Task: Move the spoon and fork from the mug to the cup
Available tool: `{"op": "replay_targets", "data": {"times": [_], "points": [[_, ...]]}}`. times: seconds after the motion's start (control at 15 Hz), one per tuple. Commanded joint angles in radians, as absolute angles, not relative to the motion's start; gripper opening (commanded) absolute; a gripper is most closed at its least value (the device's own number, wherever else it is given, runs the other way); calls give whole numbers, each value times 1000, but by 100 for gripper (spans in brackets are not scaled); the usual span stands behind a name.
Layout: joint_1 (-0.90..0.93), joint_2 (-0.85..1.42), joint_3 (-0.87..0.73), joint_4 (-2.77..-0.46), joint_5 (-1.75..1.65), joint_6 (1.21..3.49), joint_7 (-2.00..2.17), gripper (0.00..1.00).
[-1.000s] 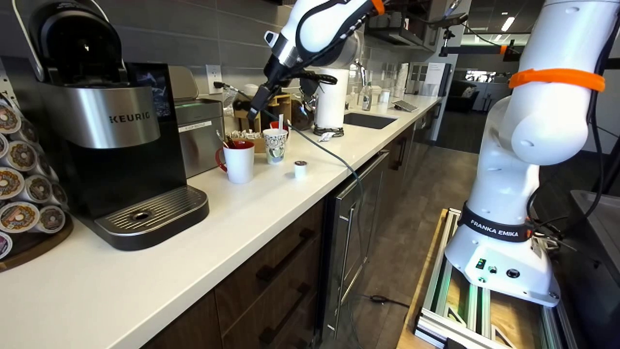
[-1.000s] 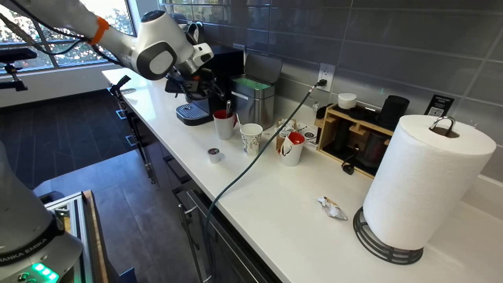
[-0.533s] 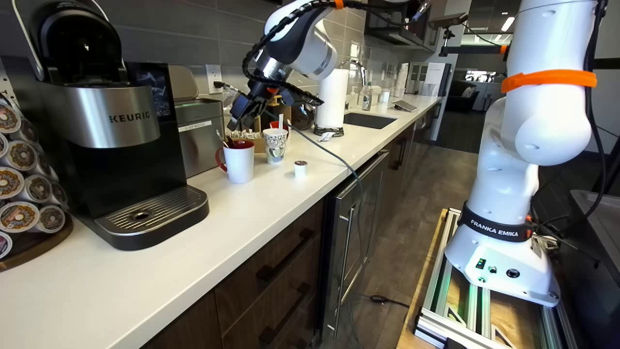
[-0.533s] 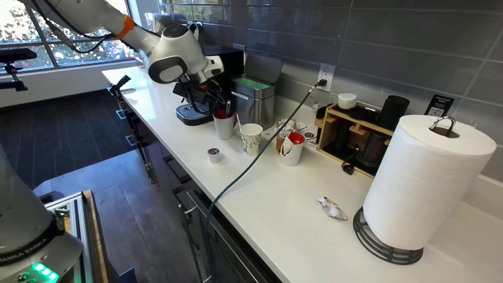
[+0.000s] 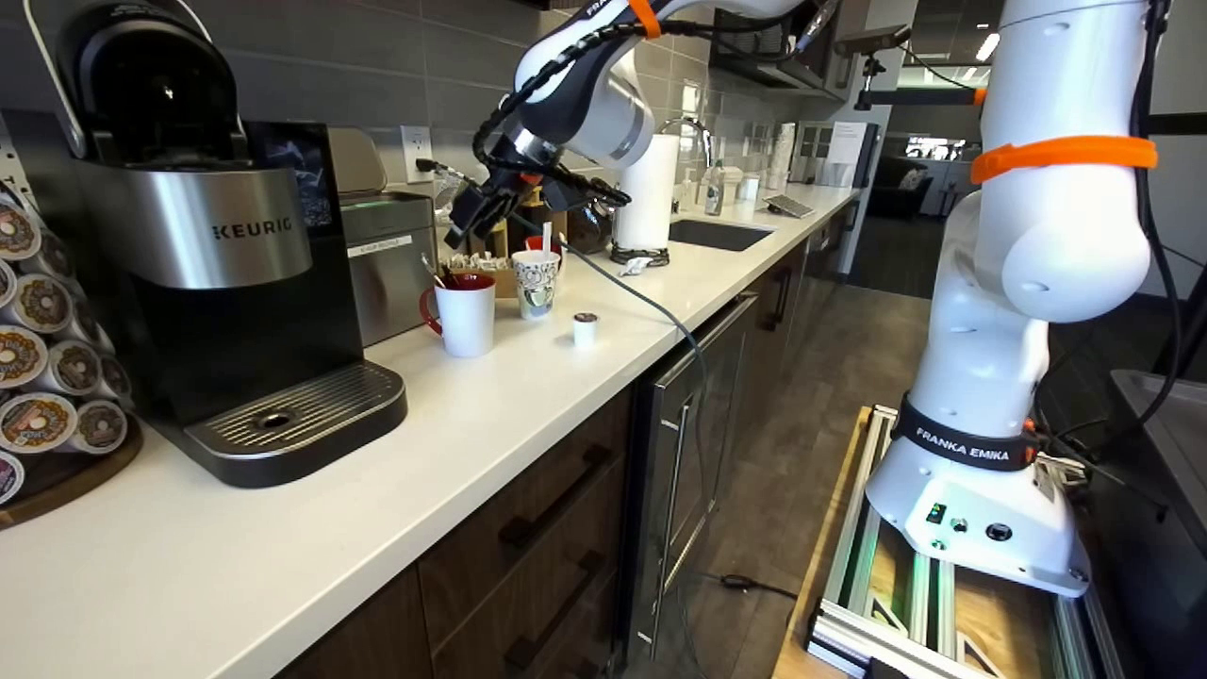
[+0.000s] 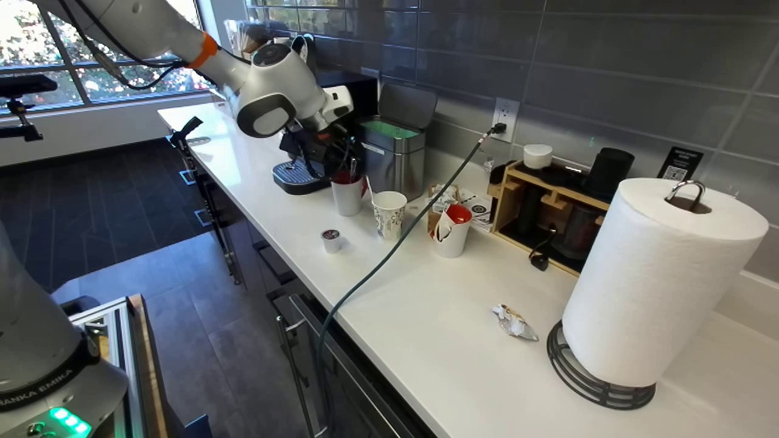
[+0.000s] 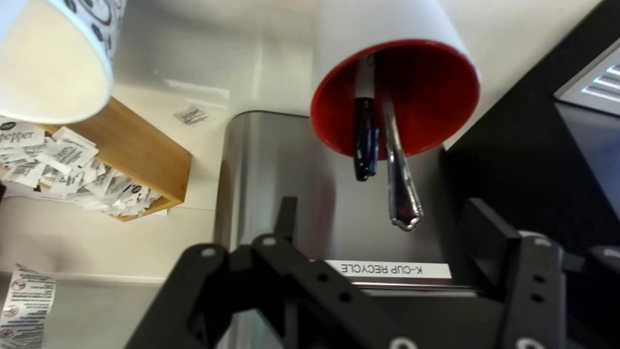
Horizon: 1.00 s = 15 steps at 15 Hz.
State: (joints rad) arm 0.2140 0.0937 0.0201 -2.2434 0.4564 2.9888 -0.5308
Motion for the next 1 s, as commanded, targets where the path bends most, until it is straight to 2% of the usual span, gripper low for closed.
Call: {"op": "replay_targets", "data": {"times": [0.0, 0.07, 0.2, 0.33, 0.6, 0.87, 0.93], "points": [[225, 160, -9, -2217, 391, 3055, -480, 68], [229, 172, -15, -2213, 382, 3061, -473, 61], [238, 194, -31, -2206, 355, 3068, -451, 54], [243, 208, -34, -2198, 348, 3065, -441, 59], [251, 209, -13, -2194, 362, 3067, -446, 63], [266, 227, -10, -2177, 355, 3074, -445, 53], [271, 234, -18, -2172, 346, 3078, -440, 54]]}}
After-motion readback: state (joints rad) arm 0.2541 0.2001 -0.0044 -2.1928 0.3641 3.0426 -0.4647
